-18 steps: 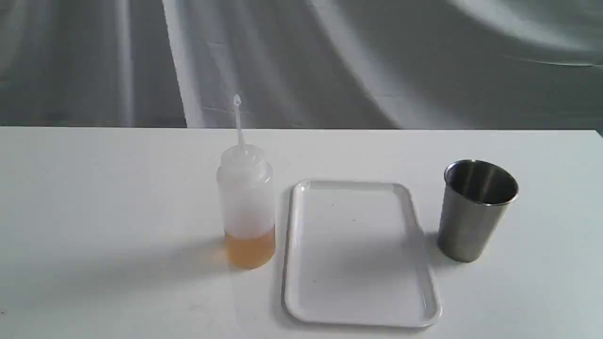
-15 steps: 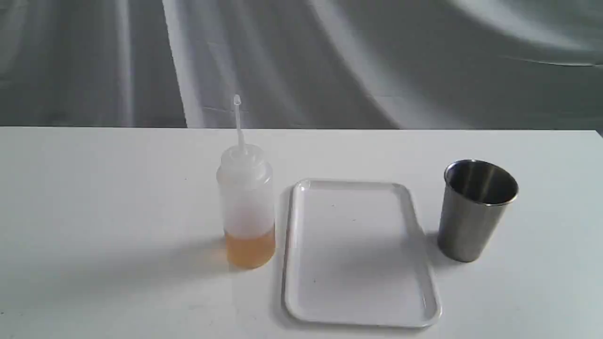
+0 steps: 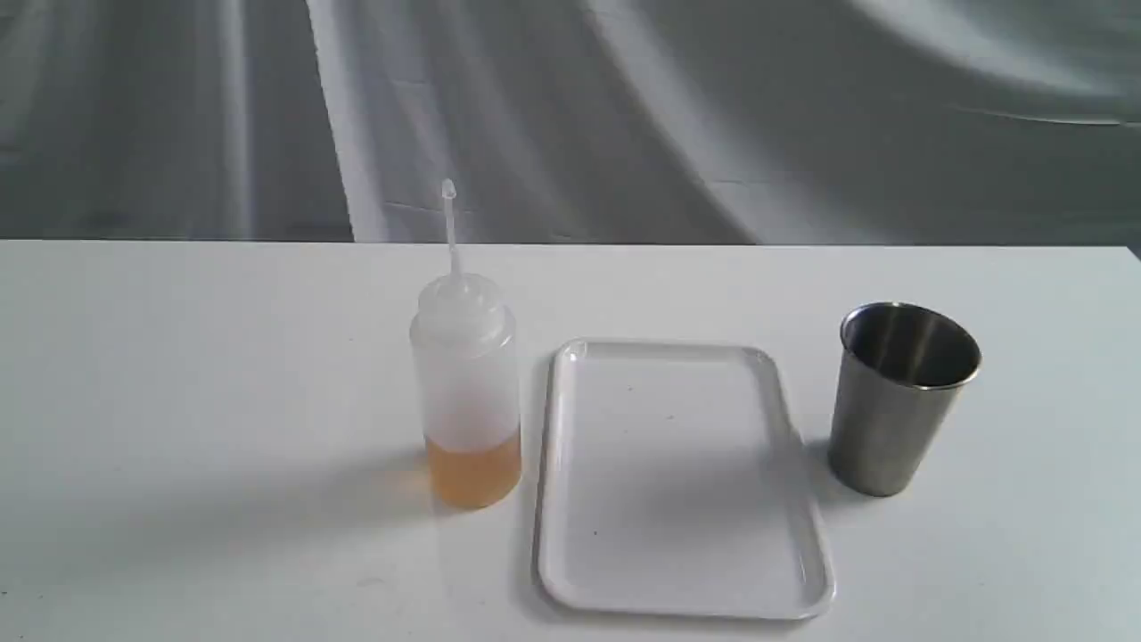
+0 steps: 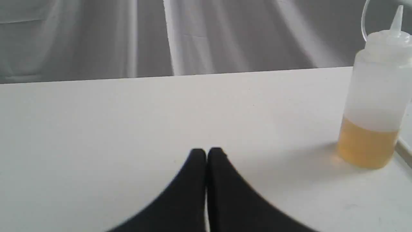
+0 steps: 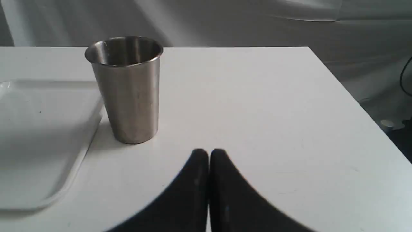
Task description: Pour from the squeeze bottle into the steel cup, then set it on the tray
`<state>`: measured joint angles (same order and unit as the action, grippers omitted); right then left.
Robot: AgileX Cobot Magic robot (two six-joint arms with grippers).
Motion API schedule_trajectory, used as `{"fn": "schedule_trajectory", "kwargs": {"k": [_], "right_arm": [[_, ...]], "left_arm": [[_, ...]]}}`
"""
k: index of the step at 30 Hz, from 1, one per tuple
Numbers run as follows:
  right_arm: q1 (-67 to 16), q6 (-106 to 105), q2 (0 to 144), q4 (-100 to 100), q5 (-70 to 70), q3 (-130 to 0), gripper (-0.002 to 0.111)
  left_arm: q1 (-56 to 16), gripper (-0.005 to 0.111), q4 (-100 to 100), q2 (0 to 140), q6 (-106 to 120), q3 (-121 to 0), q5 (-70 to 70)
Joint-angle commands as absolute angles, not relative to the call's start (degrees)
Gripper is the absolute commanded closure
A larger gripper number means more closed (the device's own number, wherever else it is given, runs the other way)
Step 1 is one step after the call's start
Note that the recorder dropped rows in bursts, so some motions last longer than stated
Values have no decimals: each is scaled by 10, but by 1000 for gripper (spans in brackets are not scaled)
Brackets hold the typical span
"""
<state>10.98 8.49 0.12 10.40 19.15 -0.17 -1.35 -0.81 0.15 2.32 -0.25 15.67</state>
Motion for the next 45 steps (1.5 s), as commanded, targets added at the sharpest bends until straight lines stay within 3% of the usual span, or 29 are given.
{"fn": "schedule_trajectory", "kwargs": {"k": [1, 16, 32, 40, 45], "right_arm": [[114, 81, 0, 103, 192, 0, 108], [114, 82, 0, 103, 108, 0, 108], [114, 112, 0, 88, -349, 0, 108], [114, 129, 0, 68, -437, 0, 108], [114, 245, 0, 53, -445, 0, 108]], "left_arm": [[-13, 107, -9, 0, 20, 0, 152], [-13, 107, -9, 0, 20, 0, 152], [-13, 107, -9, 0, 21, 0, 152], [-13, 107, -9, 0, 19, 0, 152], [-13, 107, -9, 0, 19, 0, 152]]}}
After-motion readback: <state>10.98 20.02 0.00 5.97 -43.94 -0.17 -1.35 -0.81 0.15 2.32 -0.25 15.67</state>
